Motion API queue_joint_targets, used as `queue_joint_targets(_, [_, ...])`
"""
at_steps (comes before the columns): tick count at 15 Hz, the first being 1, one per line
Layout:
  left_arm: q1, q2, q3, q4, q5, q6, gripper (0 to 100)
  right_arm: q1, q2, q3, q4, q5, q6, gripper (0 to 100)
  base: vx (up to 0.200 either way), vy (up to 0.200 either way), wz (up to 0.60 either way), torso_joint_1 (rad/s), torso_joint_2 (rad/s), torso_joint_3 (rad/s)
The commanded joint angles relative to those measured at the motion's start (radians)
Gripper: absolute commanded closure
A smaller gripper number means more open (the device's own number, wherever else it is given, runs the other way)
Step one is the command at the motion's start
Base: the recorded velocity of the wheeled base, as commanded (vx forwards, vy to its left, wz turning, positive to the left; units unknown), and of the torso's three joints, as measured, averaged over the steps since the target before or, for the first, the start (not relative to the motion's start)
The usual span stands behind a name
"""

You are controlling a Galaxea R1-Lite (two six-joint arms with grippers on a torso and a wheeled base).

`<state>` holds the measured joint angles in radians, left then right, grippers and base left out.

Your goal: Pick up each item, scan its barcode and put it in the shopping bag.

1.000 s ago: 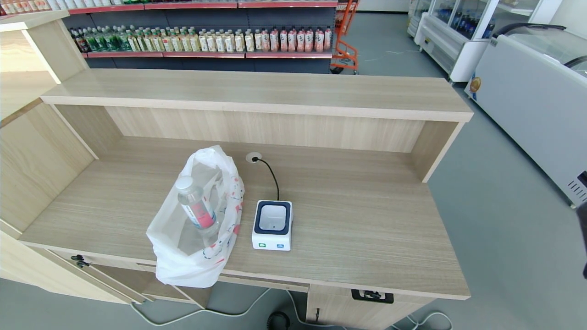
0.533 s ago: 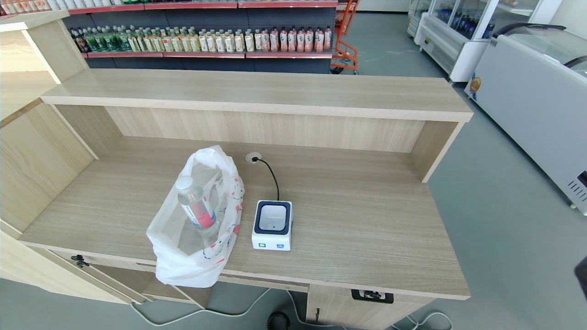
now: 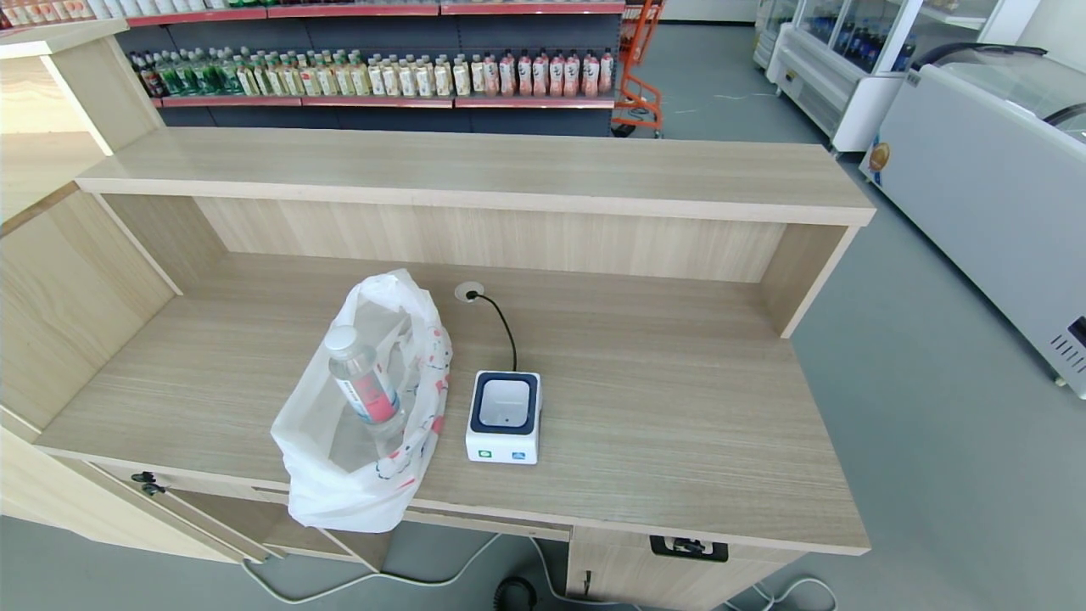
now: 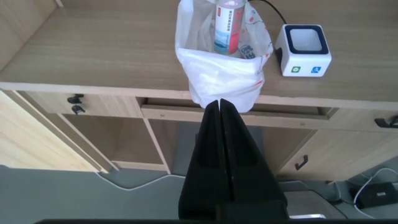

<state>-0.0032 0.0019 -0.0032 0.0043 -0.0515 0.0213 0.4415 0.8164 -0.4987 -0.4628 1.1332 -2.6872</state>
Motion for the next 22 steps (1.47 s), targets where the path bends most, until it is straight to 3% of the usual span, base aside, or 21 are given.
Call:
queue_joint_targets(1, [0.000,0.000,0.000,0.000,0.001,0.000,100,0.000,-0.003,0.000,0.007,0.000,0.000,100,0.000,0.000,0.00,0.000,0.00,0.000])
queue_joint_targets(4, [0.000,0.000,0.000,0.000,-0.001,0.000,100,-0.004,0.000,-0.006,0.041,-0.001,0.009,100,0.000,0.000,0.00,0.000,0.00,0.000])
queue_joint_targets(5, [0.000,0.000,0.000,0.000,-0.001,0.000,100,-0.052,0.044,-0.044,0.073,-0.010,0.076,100,0.000,0.000,0.00,0.000,0.00,0.000])
queue_joint_targets(8, [0.000,0.000,0.000,0.000,0.001,0.000,100,-0.435,0.161,-0.248,0.062,-0.096,0.534,100,0.000,0.000,0.00,0.000,0.00,0.000])
queue_joint_targets(11, [0.000,0.000,0.000,0.000,-0.001,0.000,100,-0.468,0.133,-0.161,0.075,-0.142,0.925,100,0.000,0.000,0.00,0.000,0.00,0.000])
queue_joint_targets(13, [0.000,0.000,0.000,0.000,-0.001,0.000,100,-0.495,0.104,-0.130,0.079,-0.276,1.054,100,0.000,0.000,0.00,0.000,0.00,0.000])
queue_joint_targets(14, [0.000,0.000,0.000,0.000,-0.001,0.000,100,-0.495,0.106,-0.127,0.081,-0.286,1.064,100,0.000,0.000,0.00,0.000,0.00,0.000])
queue_joint_targets(15, [0.000,0.000,0.000,0.000,0.001,0.000,100,-0.495,0.125,-0.104,0.148,-0.337,1.322,100,0.000,0.000,0.00,0.000,0.00,0.000])
queue_joint_targets(17, [0.000,0.000,0.000,0.000,0.001,0.000,100,-0.494,0.132,-0.152,0.283,-0.365,1.561,100,0.000,0.000,0.00,0.000,0.00,0.000])
queue_joint_targets(19, [0.000,0.000,0.000,0.000,-0.001,0.000,100,-0.481,0.132,-0.212,0.463,-0.398,1.922,100,0.000,0.000,0.00,0.000,0.00,0.000])
queue_joint_targets(22, [0.000,0.000,0.000,0.000,-0.001,0.000,100,-0.438,0.153,-0.285,0.474,-0.544,2.770,100,0.000,0.000,0.00,0.000,0.00,0.000])
